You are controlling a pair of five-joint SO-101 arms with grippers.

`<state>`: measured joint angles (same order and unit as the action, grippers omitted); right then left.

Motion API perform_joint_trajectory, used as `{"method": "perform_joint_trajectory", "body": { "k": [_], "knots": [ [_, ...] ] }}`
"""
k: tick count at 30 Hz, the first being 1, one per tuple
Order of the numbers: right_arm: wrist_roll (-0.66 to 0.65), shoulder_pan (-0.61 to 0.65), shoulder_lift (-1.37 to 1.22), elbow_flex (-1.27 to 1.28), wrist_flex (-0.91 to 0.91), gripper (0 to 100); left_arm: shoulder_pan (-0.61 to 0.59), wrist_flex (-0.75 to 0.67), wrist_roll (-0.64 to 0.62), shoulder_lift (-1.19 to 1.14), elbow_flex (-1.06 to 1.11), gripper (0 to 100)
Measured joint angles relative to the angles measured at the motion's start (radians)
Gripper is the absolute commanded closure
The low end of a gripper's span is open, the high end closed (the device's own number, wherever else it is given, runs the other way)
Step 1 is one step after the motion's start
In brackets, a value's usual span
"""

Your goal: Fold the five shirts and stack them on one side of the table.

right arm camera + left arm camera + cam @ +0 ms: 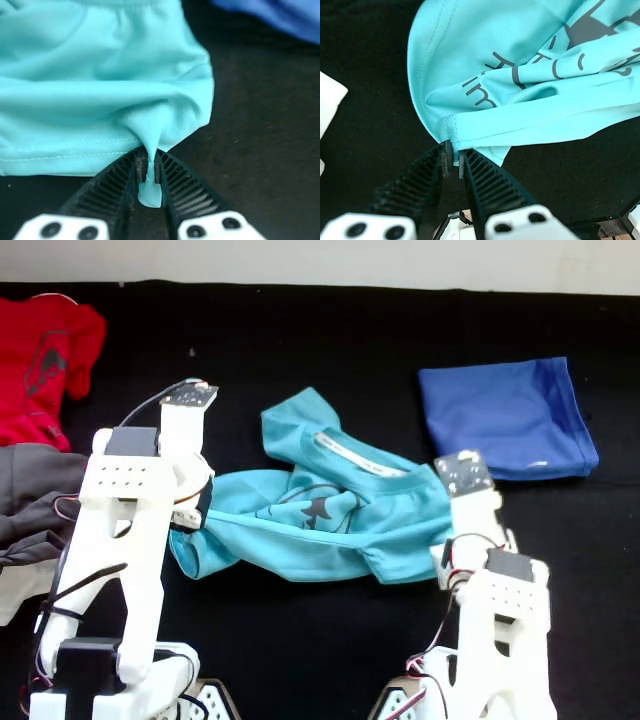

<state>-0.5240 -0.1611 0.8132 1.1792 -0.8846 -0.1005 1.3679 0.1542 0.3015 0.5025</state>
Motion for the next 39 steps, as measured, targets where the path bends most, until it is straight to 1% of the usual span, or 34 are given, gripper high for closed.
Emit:
{"method": "perform_joint_trajectory", "body": {
  "k": [5, 8, 13, 17, 23, 28, 33, 39],
  "knots": [
    [0.029, -0.003, 0.012, -0.15, -0.089, 99.3, 0.0, 0.003, 0.0, 0.0, -0.002, 99],
    [0.089, -0.003, -0.02, -0.301, -0.163, 99.3, 0.0, 0.072, 0.0, 0.0, -0.069, 99],
    [0.109, -0.003, -0.201, -0.641, -0.344, 99.3, 0.002, 0.209, 0.002, 0.0, -0.307, 99],
    [0.112, -0.003, -0.364, -0.956, -0.489, 99.3, 0.002, 0.284, 0.002, 0.0, -0.526, 99],
    [0.143, -0.003, -0.559, -1.405, -0.671, 99.3, 0.002, 0.347, 0.002, 0.0, -0.769, 99],
    [0.187, -0.003, -0.64, -1.768, -0.815, 99.3, 0.003, 0.379, 0.002, 0.015, -0.93, 99],
    [0.192, -0.003, -0.641, -2.062, -0.848, 99.3, 0.003, 0.382, 0.002, 0.115, -1.065, 99],
    [0.195, -0.003, -0.644, -2.315, -0.827, 99.3, 0.003, 0.384, 0.003, 0.204, -1.094, 99]
  ]
}}
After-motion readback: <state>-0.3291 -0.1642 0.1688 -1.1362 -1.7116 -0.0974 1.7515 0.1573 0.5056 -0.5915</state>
